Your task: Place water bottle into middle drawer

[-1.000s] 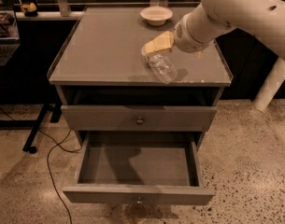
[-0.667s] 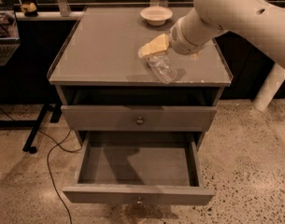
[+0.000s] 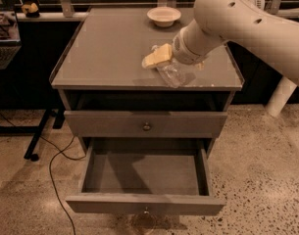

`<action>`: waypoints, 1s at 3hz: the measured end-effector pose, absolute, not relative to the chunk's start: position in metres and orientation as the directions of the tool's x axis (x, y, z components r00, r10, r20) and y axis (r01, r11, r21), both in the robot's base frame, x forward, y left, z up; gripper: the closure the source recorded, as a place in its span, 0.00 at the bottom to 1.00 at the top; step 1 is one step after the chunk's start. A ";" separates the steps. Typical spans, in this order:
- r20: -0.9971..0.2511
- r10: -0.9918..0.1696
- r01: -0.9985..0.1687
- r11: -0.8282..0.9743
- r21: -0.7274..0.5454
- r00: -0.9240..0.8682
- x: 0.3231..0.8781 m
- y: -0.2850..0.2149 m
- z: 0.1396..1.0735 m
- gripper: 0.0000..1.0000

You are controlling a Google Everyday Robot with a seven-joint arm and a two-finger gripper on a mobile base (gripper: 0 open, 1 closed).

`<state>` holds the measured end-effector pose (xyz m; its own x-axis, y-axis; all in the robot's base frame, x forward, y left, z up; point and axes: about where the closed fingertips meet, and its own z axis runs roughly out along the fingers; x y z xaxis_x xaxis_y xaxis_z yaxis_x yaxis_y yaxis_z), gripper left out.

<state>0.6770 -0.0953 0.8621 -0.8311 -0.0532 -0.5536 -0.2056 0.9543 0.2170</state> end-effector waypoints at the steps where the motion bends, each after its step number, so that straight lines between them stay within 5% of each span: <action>1: -0.539 -0.055 -0.200 0.956 0.214 -0.841 0.678 -0.095 0.849 0.00; 3: -0.511 -0.073 -0.199 0.960 0.196 -0.857 0.680 -0.095 0.834 0.42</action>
Offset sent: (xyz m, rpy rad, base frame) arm 0.0041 -0.0024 -0.0432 -0.0617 0.0815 0.0050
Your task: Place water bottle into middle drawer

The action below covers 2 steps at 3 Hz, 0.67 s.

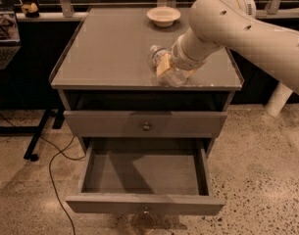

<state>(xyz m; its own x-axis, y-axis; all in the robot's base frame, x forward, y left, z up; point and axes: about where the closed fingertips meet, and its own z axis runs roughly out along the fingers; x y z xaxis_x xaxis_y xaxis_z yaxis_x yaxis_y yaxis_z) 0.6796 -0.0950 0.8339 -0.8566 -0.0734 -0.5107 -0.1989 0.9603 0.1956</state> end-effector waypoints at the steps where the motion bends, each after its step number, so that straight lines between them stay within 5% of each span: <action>1: -0.511 -0.073 -0.199 0.960 0.196 -0.857 0.680 -0.095 0.834 0.65; 2: -0.511 -0.074 -0.199 0.960 0.196 -0.857 0.680 -0.095 0.834 0.89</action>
Offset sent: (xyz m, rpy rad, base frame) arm 0.0000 0.0000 0.0000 0.0000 0.0000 0.0000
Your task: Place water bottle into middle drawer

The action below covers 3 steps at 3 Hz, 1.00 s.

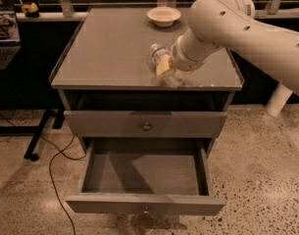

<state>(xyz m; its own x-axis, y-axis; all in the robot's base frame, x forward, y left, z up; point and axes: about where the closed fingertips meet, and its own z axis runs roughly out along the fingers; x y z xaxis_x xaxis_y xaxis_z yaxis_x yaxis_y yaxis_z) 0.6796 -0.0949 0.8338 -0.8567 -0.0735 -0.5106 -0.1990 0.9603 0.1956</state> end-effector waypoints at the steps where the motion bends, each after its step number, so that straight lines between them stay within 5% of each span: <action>1: -0.511 -0.074 -0.199 0.960 0.196 -0.857 0.680 -0.095 0.834 1.00; 3: -0.531 -0.111 -0.248 0.949 0.193 -0.840 0.669 -0.102 0.844 1.00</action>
Offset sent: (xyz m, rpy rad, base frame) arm 0.0000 0.0000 0.0000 0.0000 0.0000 0.0000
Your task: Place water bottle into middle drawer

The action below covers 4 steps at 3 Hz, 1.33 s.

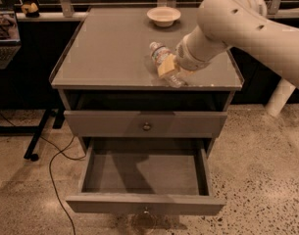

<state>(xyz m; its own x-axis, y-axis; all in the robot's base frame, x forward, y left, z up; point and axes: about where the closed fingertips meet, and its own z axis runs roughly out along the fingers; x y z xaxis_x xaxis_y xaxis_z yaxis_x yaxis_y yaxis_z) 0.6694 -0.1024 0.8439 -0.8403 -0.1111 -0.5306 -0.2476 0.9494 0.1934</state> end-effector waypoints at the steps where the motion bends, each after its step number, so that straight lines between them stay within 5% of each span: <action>1: -0.571 -0.127 -0.323 0.911 0.257 -0.811 0.650 -0.118 0.863 1.00; 4: -0.636 -0.168 -0.544 0.703 0.458 -0.753 0.520 -0.165 0.868 1.00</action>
Offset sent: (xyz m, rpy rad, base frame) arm -0.1184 -0.0627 0.0357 0.2707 -0.1086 0.4006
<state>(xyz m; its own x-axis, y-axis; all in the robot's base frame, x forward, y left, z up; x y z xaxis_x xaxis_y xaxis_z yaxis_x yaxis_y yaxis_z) 0.5202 -0.1648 0.8677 -0.7530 -0.1676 -0.6364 -0.5436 0.7034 0.4579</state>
